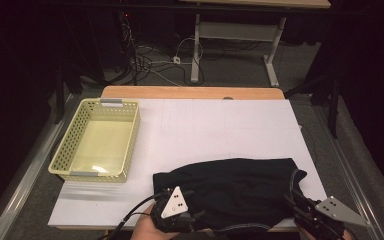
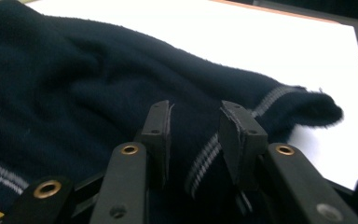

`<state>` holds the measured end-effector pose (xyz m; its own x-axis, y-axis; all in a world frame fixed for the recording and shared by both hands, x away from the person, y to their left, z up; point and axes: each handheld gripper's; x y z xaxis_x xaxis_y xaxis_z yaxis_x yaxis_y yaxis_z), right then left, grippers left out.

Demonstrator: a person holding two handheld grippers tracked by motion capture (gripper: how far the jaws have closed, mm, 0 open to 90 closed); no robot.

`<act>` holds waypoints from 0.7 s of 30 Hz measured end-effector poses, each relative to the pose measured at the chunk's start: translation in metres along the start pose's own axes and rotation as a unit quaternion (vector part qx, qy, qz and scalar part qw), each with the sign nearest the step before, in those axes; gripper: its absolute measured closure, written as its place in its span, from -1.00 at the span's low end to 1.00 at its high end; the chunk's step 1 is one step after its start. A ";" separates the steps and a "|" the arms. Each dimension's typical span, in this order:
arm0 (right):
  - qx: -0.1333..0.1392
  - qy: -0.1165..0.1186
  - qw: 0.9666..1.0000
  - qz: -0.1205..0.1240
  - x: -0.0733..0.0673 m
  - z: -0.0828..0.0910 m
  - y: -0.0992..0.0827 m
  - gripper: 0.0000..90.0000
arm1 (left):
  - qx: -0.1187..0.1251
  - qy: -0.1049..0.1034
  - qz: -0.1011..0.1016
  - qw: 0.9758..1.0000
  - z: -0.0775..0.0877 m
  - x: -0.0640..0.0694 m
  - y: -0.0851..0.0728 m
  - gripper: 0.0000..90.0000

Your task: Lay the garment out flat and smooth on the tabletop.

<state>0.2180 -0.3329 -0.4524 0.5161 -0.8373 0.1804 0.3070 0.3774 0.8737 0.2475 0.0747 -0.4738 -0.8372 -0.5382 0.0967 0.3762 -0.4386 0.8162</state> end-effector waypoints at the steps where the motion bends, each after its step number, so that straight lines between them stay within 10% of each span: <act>1: -0.001 -0.003 1.000 0.001 0.000 0.002 -0.002 0.45 | -0.007 -0.003 -0.006 1.000 -0.002 -0.001 -0.001 -0.09; 10: -0.016 0.000 1.000 0.011 -0.003 0.014 -0.013 0.61 | -0.015 -0.005 -0.033 0.999 -0.007 -0.003 0.006 0.84; 21: -0.048 0.000 0.999 -0.006 0.000 0.007 -0.028 0.11 | 0.026 -0.004 -0.025 0.999 0.009 -0.012 0.013 0.93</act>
Point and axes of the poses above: each handheld gripper's, and its own axes: z roughly backward along the jaws, y roughly out of its top, x roughly to its right, and after that the axes turned 7 degrees about z, right-handed
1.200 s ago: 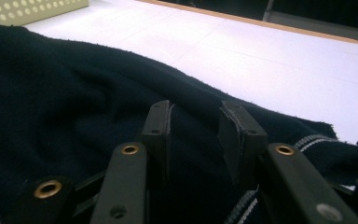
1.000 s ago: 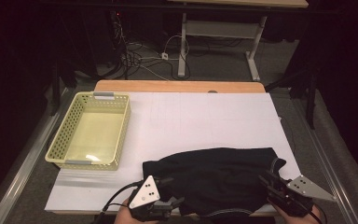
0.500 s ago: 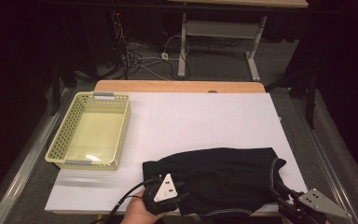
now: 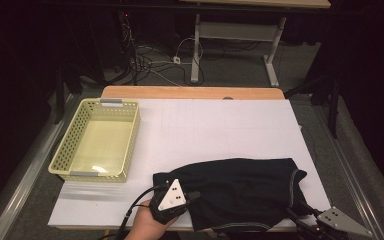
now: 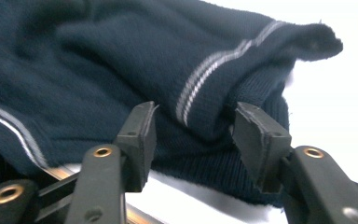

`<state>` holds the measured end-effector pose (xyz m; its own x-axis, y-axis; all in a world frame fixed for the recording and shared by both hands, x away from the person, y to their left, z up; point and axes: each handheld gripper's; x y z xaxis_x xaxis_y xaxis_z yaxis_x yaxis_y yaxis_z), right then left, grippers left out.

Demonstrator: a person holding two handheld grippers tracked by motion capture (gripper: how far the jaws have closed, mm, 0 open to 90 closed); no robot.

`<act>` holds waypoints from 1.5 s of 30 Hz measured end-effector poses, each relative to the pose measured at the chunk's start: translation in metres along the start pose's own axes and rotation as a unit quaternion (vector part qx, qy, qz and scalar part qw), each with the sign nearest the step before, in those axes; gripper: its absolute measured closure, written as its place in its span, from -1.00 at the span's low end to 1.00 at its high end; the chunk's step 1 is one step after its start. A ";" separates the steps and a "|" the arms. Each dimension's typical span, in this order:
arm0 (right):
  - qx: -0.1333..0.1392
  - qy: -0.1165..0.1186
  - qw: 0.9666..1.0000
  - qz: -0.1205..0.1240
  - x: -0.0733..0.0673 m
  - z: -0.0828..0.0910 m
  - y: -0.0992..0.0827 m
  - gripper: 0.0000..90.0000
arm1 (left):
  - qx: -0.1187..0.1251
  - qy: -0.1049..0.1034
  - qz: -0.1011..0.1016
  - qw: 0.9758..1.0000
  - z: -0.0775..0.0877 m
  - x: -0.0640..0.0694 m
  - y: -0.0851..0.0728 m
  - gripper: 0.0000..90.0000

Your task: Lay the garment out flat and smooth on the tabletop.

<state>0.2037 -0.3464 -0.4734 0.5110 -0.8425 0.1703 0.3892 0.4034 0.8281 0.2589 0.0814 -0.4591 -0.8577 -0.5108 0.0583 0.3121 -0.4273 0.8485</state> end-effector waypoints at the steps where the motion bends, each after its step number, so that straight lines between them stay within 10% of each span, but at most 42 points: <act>1: -0.004 0.004 1.000 -0.003 0.001 -0.002 -0.001 0.11 | 0.005 -0.002 0.003 1.000 0.002 -0.001 0.000 0.93; 7: -0.016 0.005 1.000 0.009 0.000 -0.014 0.000 0.32 | 0.023 -0.006 0.026 0.999 0.010 -0.006 -0.002 0.93; 11: -0.009 0.011 1.000 0.014 0.000 -0.016 0.005 0.84 | 0.032 0.001 0.032 0.999 0.018 -0.008 -0.005 0.93; 19: 0.064 0.000 0.997 0.032 -0.002 -0.002 0.038 0.94 | 0.071 0.035 0.048 0.996 0.044 -0.020 0.006 0.94; 30: 0.085 -0.041 0.994 0.047 0.043 -0.031 0.119 0.95 | 0.068 0.092 0.070 0.991 0.028 -0.080 0.063 0.94; 38: 0.045 -0.061 0.997 0.007 0.089 -0.100 0.156 0.70 | 0.036 0.145 0.142 0.979 -0.013 -0.139 0.090 0.73; 41: 0.024 -0.053 0.998 0.002 0.092 -0.110 0.149 0.46 | 0.021 0.117 0.146 0.982 -0.014 -0.135 0.079 0.18; 45: 0.021 -0.037 0.999 0.017 0.084 -0.098 0.136 0.42 | -0.007 0.096 0.128 0.987 -0.014 -0.121 0.066 0.01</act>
Point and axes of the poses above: each handheld gripper's, and its own axes: z roughly backward along the jaws, y roughly out of its top, x roughly to its right, and after that the axes turned 7 degrees about z, right-handed
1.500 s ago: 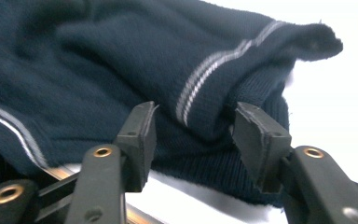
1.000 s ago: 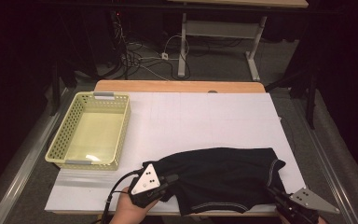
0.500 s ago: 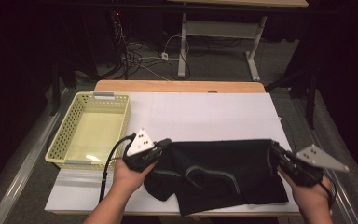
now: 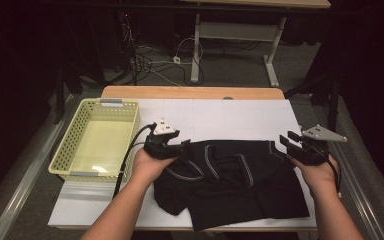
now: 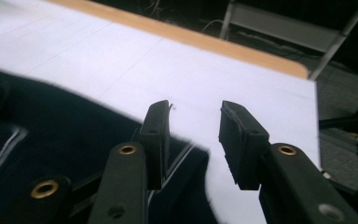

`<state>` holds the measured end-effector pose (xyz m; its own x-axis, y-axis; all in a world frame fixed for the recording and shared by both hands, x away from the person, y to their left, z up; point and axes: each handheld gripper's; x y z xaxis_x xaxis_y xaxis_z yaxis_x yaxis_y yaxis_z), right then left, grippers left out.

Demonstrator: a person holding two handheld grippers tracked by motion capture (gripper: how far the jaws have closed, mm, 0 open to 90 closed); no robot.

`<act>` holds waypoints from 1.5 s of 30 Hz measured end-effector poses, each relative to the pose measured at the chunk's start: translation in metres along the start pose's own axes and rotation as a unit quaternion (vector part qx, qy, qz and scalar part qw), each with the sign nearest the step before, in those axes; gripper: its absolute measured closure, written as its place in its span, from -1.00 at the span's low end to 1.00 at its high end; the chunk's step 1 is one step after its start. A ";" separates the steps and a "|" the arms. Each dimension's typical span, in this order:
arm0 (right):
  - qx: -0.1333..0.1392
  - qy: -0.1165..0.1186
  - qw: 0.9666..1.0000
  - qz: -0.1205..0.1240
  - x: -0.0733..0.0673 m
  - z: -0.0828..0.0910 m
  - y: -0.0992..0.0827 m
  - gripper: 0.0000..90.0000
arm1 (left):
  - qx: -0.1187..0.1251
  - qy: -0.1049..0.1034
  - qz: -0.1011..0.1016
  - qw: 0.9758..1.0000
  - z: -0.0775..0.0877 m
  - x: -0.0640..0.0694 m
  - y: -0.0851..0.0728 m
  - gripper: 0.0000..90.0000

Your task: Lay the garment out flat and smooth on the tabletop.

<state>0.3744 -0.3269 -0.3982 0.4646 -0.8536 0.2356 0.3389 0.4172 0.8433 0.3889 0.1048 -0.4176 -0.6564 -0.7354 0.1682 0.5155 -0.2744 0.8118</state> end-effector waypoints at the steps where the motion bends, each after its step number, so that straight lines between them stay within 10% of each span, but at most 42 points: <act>1: -0.001 0.006 1.000 0.000 -0.002 0.002 -0.004 0.40 | -0.014 -0.008 0.002 1.000 -0.002 0.005 -0.009 0.01; 9: -0.072 0.056 0.996 -0.021 -0.026 -0.010 -0.029 -0.21 | -0.112 -0.045 0.024 0.992 -0.037 0.018 -0.031 -0.15; 12: -0.116 0.076 0.990 -0.020 -0.028 -0.024 -0.044 0.06 | -0.129 -0.067 -0.009 0.989 -0.045 0.025 -0.036 0.36; 19: -0.090 0.094 0.991 0.012 -0.022 -0.012 -0.040 0.71 | -0.094 -0.050 -0.043 0.993 -0.022 0.024 -0.025 0.86; 25: -0.045 0.071 0.996 0.029 -0.014 0.019 -0.021 0.74 | -0.029 -0.040 -0.060 0.997 0.020 0.023 -0.007 0.87; 31: 0.004 0.056 0.997 0.048 -0.016 0.054 -0.002 0.70 | 0.026 -0.039 -0.092 0.995 0.060 0.036 0.010 0.87; 38: 0.022 0.033 0.997 0.060 -0.010 0.075 0.006 0.83 | 0.021 0.001 -0.096 0.995 0.071 0.023 0.007 0.87; 45: 0.046 0.038 0.996 0.058 -0.016 0.097 -0.006 0.83 | 0.043 -0.035 -0.088 0.995 0.098 0.030 -0.015 0.87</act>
Point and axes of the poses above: each handheld gripper's, and its own axes: z roughly backward along the jaws, y roughly out of its top, x roughly to its right, and after that the axes turned 7 degrees about z, right-handed
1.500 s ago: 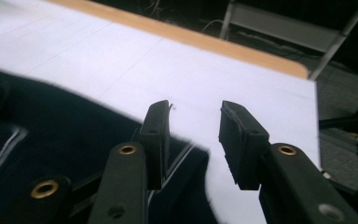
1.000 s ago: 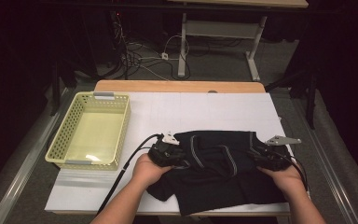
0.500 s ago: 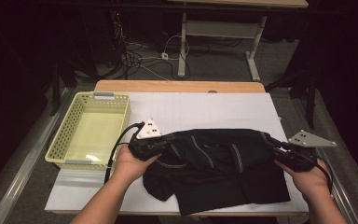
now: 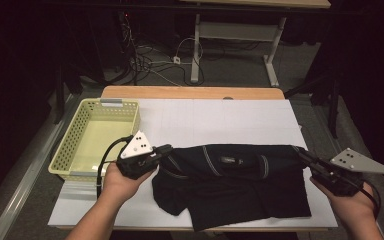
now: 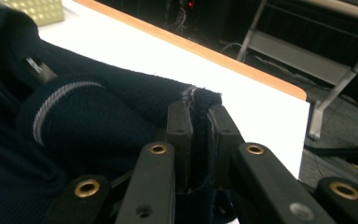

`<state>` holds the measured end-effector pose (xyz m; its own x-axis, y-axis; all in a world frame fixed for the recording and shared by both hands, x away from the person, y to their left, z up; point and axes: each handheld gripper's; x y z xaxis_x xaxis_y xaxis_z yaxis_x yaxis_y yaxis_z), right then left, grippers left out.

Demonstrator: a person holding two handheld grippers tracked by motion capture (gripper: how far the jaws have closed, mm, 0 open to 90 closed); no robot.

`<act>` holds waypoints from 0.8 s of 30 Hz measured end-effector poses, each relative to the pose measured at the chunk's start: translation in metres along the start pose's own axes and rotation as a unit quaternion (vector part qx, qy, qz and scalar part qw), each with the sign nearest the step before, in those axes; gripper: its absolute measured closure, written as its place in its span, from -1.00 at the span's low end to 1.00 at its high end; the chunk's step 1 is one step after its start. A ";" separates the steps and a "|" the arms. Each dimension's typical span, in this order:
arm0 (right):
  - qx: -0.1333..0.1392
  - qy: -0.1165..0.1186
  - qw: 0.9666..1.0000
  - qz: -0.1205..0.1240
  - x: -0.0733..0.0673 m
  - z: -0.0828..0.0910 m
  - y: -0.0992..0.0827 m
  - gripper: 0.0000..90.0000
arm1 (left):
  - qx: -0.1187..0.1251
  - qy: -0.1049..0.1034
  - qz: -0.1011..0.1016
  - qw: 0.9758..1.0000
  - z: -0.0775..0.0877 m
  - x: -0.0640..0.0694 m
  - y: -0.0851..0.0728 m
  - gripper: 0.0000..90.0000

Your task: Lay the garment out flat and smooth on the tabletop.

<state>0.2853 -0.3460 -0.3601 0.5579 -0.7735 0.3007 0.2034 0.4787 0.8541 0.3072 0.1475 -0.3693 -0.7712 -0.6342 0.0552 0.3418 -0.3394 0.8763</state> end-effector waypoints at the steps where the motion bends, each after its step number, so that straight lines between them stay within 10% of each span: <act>1: 0.005 0.001 1.000 -0.001 -0.002 0.002 -0.001 0.83 | 0.003 -0.007 0.000 1.000 0.001 0.003 -0.001 0.87; 7: 0.019 0.010 1.000 -0.012 -0.001 -0.017 0.001 0.81 | -0.009 -0.025 0.016 1.000 -0.032 -0.003 -0.004 0.87; 11: -0.010 0.024 1.000 -0.018 0.011 -0.071 0.009 0.84 | -0.031 -0.022 0.034 0.999 -0.076 -0.028 0.008 0.87; 16: -0.073 0.026 0.997 -0.019 0.042 -0.155 0.041 0.87 | -0.049 0.035 0.059 0.996 -0.116 -0.079 0.051 0.87; 18: -0.062 -0.008 0.998 -0.021 0.062 -0.175 0.071 0.88 | -0.027 0.085 0.084 0.992 -0.118 -0.103 0.081 0.87; 21: -0.007 -0.070 0.996 -0.056 0.092 -0.183 0.108 0.50 | -0.012 0.174 0.100 0.980 -0.121 -0.128 0.109 0.51; 24: -0.038 -0.077 0.994 -0.073 0.096 -0.191 0.103 0.11 | -0.045 0.137 0.142 0.979 -0.132 -0.135 0.093 0.10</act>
<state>0.5137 -0.2916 -0.3246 0.3888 -0.8887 0.2429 0.3363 0.3823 0.8606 0.5145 0.1098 -0.3582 -0.4694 -0.8703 0.1493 0.5768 -0.1741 0.7981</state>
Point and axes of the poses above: each handheld gripper's, and its own axes: z roughly backward along the jaws, y roughly out of its top, x roughly to its right, and after that the axes turned 7 degrees about z, right-handed
